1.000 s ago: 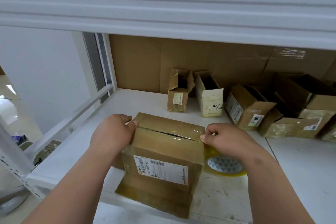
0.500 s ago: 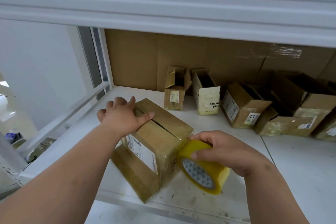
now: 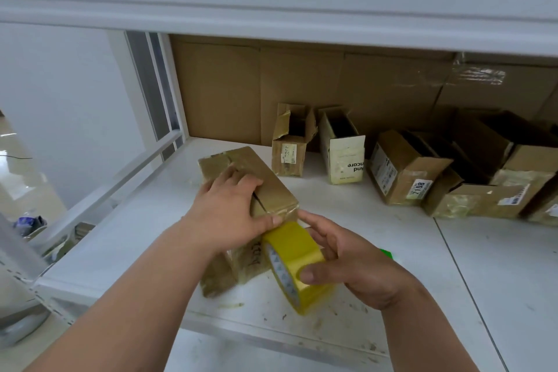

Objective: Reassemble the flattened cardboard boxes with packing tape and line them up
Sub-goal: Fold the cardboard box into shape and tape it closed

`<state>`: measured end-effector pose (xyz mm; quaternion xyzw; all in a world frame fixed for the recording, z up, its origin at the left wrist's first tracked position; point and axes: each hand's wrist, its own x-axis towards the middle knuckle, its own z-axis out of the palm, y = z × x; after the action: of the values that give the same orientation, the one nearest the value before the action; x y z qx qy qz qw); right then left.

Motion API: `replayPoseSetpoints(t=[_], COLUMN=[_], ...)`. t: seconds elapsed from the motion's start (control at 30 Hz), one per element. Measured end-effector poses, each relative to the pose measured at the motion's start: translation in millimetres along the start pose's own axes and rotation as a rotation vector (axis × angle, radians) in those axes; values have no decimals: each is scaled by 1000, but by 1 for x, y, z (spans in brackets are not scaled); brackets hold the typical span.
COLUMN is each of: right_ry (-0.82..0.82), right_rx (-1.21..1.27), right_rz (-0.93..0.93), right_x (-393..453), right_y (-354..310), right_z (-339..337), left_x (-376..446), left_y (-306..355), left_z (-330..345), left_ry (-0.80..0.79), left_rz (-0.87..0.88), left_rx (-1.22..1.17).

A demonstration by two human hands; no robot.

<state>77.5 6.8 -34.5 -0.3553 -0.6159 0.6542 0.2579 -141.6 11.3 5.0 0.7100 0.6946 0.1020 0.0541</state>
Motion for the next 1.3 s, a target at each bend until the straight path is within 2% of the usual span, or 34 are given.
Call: replayPoseSetpoints(t=[0.2,0.43,0.57,0.77,0.97,1.07,1.13,1.3], right_ry=[59,23,42,129,283,292,286,245], right_rx=[66,142,66,7,-184,-165,-163,-146], right_rz=[-8,-40,-32,-22,-40,-46,-42,-51], right_x=[11,10,9,2,2,2,2,2], right_y=[18,39,52,50,45,45,45,40], right_z=[31,39,46,50,62,62,60,56], left_x=[3,0,-3,2,-2,-7,-12,-27], left_y=[-11,-17,-17,-23,-20,-22,-25,-19], left_z=[13,14,13,18,27,32,34,35], left_ry=[180,191,203,216,441,441,409,466], left_rz=[26,52,10,41,-29,-32,-53,-183], left_rx=[-3,-27,-77,-89,-7,0,-62,-456])
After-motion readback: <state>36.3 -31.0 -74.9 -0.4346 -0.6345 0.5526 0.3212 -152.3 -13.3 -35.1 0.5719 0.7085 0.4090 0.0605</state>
